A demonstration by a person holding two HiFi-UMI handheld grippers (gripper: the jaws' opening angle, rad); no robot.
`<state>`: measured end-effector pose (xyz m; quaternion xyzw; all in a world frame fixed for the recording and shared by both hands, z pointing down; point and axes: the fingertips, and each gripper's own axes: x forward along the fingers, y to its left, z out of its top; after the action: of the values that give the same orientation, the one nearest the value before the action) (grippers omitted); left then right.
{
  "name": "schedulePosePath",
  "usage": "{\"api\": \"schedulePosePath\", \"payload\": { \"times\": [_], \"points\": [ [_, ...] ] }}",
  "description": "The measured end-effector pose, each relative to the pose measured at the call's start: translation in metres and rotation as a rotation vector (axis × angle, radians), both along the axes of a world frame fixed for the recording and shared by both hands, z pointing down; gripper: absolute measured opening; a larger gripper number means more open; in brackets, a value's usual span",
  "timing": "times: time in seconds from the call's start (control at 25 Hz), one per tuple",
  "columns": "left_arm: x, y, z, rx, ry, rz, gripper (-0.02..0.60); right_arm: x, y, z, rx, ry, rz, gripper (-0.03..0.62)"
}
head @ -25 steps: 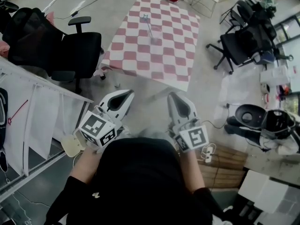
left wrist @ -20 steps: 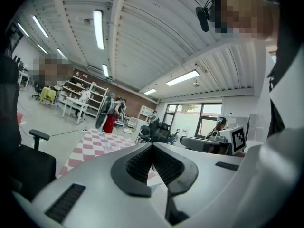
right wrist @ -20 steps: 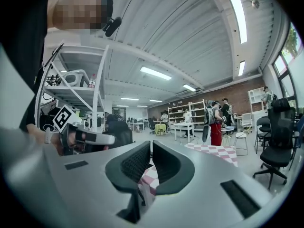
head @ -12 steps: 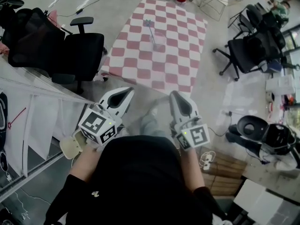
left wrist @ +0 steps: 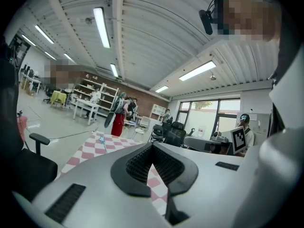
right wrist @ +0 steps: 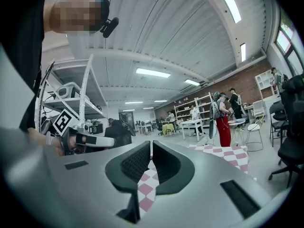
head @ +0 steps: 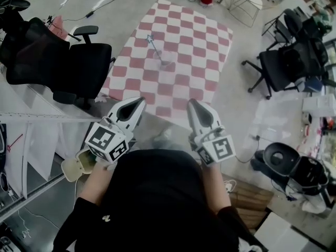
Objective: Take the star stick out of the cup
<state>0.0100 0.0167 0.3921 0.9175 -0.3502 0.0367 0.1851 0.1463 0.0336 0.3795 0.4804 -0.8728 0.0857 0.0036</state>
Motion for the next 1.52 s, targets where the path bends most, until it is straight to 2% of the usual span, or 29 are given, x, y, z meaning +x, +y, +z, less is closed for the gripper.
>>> {"api": "schedulePosePath", "payload": {
  "times": [0.32, 0.68, 1.04, 1.52],
  "points": [
    [0.04, -0.026, 0.009, -0.04, -0.027, -0.072, 0.04, 0.039, -0.032, 0.013, -0.032, -0.046, -0.06, 0.028],
    [0.045, -0.046, 0.016, -0.056, -0.038, -0.093, 0.04, 0.042, -0.053, 0.022, -0.058, -0.038, -0.082, 0.028],
    [0.024, -0.081, 0.026, -0.074, -0.03, -0.042, 0.04, 0.023, -0.086, 0.025, -0.081, 0.018, -0.023, 0.029],
    [-0.033, -0.145, 0.037, -0.099, -0.015, 0.035, 0.04, -0.018, -0.157, 0.054, -0.15, 0.148, 0.055, 0.029]
  ]
}}
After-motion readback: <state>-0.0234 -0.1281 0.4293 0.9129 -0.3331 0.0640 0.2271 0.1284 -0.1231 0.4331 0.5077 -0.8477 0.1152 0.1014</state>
